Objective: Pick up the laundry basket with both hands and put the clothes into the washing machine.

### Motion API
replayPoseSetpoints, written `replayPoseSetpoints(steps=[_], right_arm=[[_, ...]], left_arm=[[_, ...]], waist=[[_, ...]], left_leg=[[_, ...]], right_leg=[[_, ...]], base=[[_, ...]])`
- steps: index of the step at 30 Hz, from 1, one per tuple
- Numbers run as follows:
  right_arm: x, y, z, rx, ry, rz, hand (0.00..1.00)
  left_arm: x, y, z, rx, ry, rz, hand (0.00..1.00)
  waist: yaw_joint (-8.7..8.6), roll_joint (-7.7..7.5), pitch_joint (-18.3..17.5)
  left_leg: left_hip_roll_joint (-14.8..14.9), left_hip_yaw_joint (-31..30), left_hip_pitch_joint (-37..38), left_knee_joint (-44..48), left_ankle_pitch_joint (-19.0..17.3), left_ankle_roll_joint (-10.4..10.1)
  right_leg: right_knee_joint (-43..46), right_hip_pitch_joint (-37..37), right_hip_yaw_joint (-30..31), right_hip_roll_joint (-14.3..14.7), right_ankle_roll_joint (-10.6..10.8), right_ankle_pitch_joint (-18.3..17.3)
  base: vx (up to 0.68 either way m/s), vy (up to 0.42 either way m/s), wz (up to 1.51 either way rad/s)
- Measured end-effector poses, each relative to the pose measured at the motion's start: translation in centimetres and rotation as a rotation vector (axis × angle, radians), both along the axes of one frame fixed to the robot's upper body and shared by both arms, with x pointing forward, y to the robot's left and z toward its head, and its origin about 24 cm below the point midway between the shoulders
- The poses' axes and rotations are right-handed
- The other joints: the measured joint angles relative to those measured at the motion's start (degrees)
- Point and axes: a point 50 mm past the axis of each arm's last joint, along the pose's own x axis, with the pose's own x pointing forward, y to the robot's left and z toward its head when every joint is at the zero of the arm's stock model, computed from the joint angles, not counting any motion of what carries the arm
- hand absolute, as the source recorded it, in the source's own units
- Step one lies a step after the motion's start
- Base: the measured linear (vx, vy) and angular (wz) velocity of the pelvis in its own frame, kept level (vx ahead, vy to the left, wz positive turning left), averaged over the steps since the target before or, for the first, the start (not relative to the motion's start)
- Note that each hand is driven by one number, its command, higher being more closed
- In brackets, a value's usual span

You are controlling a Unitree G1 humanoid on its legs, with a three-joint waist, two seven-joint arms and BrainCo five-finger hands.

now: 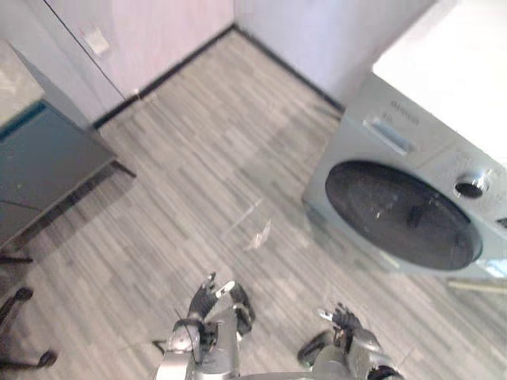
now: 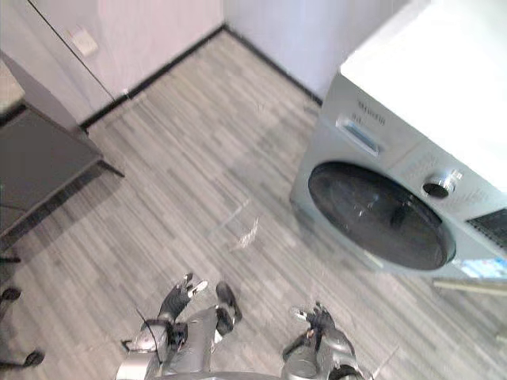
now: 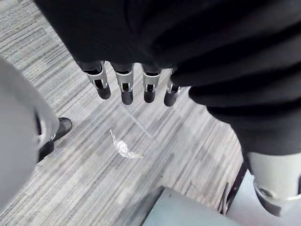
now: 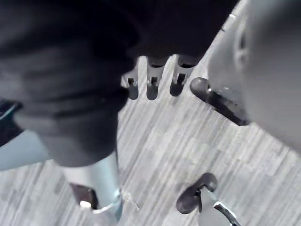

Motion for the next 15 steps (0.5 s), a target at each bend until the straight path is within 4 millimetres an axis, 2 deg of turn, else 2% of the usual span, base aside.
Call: replayPoseSetpoints(steps=[1, 2, 3, 4, 5, 7, 8, 9, 10, 11, 12, 14, 15], right_arm=[[-0.2, -0.2, 0.1, -0.007, -0.011, -0.007, 0.00], [-0.6, -0.2, 0.0, -0.003, -0.011, -0.025, 0.00], [-0.6, 0.0, 0.0, 0.011, -0.021, -0.054, 0.00], [-0.5, 0.4, 0.1, 0.030, -0.035, -0.089, 0.00], [-0.6, 0.6, 0.1, 0.039, -0.039, -0.105, 0.00], [-0.4, 0.2, 0.3, 0.031, -0.067, -0.119, 0.00], [-0.3, 0.0, 0.5, 0.032, -0.080, -0.129, 0.00], [-0.6, -0.1, 0.4, 0.035, -0.075, -0.140, 0.00], [-0.8, -0.1, 0.3, 0.037, -0.070, -0.145, 0.00], [-1.6, 0.4, 0.0, 0.058, -0.050, -0.156, 0.00], [-2.0, 0.7, -0.3, 0.066, -0.032, -0.156, 0.00], [-2.1, 0.4, -0.3, 0.061, -0.026, -0.154, 0.00], [-2.1, 0.5, -0.3, 0.064, -0.025, -0.155, 0.00]], left_arm=[[-0.4, 0.3, -0.1, 0.010, 0.003, 0.021, 0.00], [-0.5, 0.5, -0.3, 0.015, 0.010, 0.034, 0.00], [-0.6, 0.9, -0.5, 0.025, 0.016, 0.051, 0.00], [-1.0, 1.7, -0.9, 0.043, 0.033, 0.090, 0.00], [-1.5, 1.9, -1.3, 0.046, 0.058, 0.107, 0.00], [-1.7, 2.0, -2.0, 0.055, 0.091, 0.125, 0.00], [-1.8, 2.0, -2.3, 0.050, 0.108, 0.140, 0.00], [-2.0, 2.0, -2.6, 0.043, 0.129, 0.158, 0.00], [-2.1, 2.1, -2.8, 0.040, 0.133, 0.172, 0.00], [-2.4, 2.7, -3.0, 0.040, 0.146, 0.212, 0.00], [-2.6, 3.0, -3.1, 0.042, 0.153, 0.231, 0.00], [-4.2, 2.6, -4.2, 0.014, 0.231, 0.308, 0.00], [-4.4, 2.7, -4.2, 0.012, 0.236, 0.324, 0.00]], waist=[[-0.33, 0.36, -1.1], [-0.59, 1.03, -1.6], [-1.13, 0.50, -2.4], [-1.95, -0.19, -2.8], [-2.20, -0.57, -3.0], [-2.97, -0.75, -3.3], [-3.19, -1.02, -3.6], [-3.19, -0.21, -4.0], [-3.18, -0.47, -4.4], [-3.11, -2.19, -5.9], [-3.03, -2.72, -6.2], [-2.60, 0.47, -8.6], [-2.53, 0.58, -8.6]], left_leg=[[0.1, -2.0, 1.7, 0.0, -1.3, -0.3], [0.2, -3.1, 1.9, -0.2, -1.5, -0.4], [0.2, -4.7, 2.3, -0.9, -1.5, -0.3], [-0.3, -7.1, 3.2, -2.2, -1.5, -0.3], [-0.9, -9.1, 3.8, -2.6, -1.6, -0.3], [-2.9, -14.1, 4.1, -2.6, -2.0, -0.4], [-3.4, -16.8, 4.2, -2.1, -2.1, -0.4], [-4.0, -20.1, 4.3, -1.6, -2.3, -1.3], [-4.4, -21.8, 4.3, -1.2, -2.2, -1.9], [-5.6, -25.9, 4.1, 0.3, -3.3, -3.6], [-5.8, -27.4, 4.1, 1.2, -4.0, -4.4], [-0.8, -28.8, 4.0, 4.5, -5.2, -6.3], [0.4, -28.3, 3.2, 6.0, -5.2, -6.4]], right_leg=[[8.7, -4.2, 7.6, -1.1, -5.2, 3.6], [12.6, -6.5, 11.6, -0.2, -3.4, 1.3], [16.5, -9.4, 16.0, 2.6, -1.2, -3.9], [18.1, -12.1, 20.4, 6.9, -0.9, -9.0], [17.0, -13.9, 22.6, 9.9, -1.0, -11.5], [11.3, -18.0, 28.5, 14.3, -1.0, -13.8], [7.9, -18.9, 31.1, 15.5, -1.0, -13.7], [3.3, -19.8, 35.1, 16.7, -1.2, -13.2], [1.1, -19.9, 36.4, 17.1, -1.0, -12.5], [-4.6, -18.4, 37.4, 16.4, -1.4, -7.2], [-4.7, -17.9, 37.3, 16.1, -0.2, -4.9], [-5.7, -14.0, 31.5, 18.9, -2.0, -7.3], [-6.4, -13.2, 30.4, 19.8, -2.5, -7.6]], base=[[0.15, 0.142, 0.23], [0.20, 0.116, 0.46], [0.22, 0.027, 0.77], [0.27, -0.008, 0.98], [0.23, -0.029, 1.13], [0.25, -0.098, 1.46], [0.28, -0.160, 1.85], [0.20, -0.128, 1.54], [0.33, -0.265, 1.91], [0.29, -0.282, 1.57], [0.35, -0.374, 1.59], [0.31, -0.317, 0.85], [0.26, -0.288, 0.59]])
